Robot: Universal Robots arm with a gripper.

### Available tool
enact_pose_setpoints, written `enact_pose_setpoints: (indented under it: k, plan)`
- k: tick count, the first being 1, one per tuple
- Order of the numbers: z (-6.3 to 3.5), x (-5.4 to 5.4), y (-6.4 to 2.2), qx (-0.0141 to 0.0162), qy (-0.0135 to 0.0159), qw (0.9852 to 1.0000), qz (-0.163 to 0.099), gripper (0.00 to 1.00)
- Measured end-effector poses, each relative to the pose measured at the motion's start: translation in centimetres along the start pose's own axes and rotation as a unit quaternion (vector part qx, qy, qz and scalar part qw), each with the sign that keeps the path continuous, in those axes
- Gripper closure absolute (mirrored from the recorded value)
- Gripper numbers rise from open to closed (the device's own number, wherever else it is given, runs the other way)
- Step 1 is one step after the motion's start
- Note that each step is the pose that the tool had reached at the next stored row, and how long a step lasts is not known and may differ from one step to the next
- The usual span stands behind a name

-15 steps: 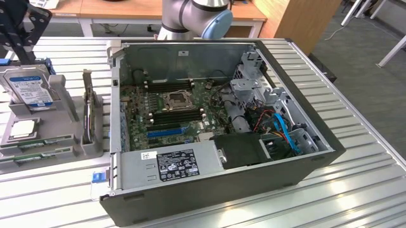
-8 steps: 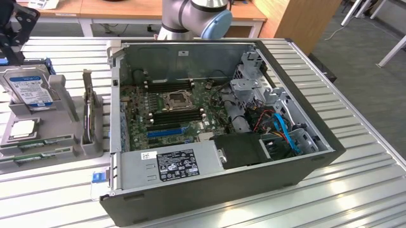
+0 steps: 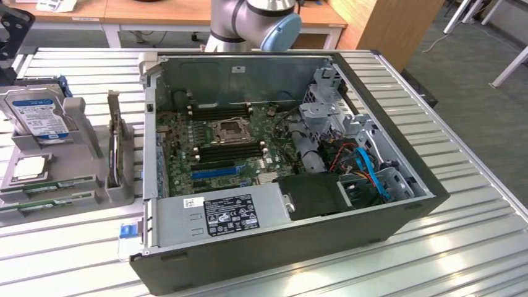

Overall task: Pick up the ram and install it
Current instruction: 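Reach for the ram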

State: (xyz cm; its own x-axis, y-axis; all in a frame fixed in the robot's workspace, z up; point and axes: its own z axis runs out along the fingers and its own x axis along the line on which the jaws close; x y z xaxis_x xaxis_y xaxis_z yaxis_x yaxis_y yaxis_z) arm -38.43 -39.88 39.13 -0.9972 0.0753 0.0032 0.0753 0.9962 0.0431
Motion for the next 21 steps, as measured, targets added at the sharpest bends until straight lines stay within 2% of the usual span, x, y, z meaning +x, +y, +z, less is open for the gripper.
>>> enact_pose_setpoints:
  k: [10, 21]
  plan:
    - [0.02, 1.8, -0.14, 0.0001, 0.0006, 1.0, 0.0, 0.9]
    - [0.02, 1.9, -0.19, 0.0001, 0.0007, 1.0, 0.0, 0.9]
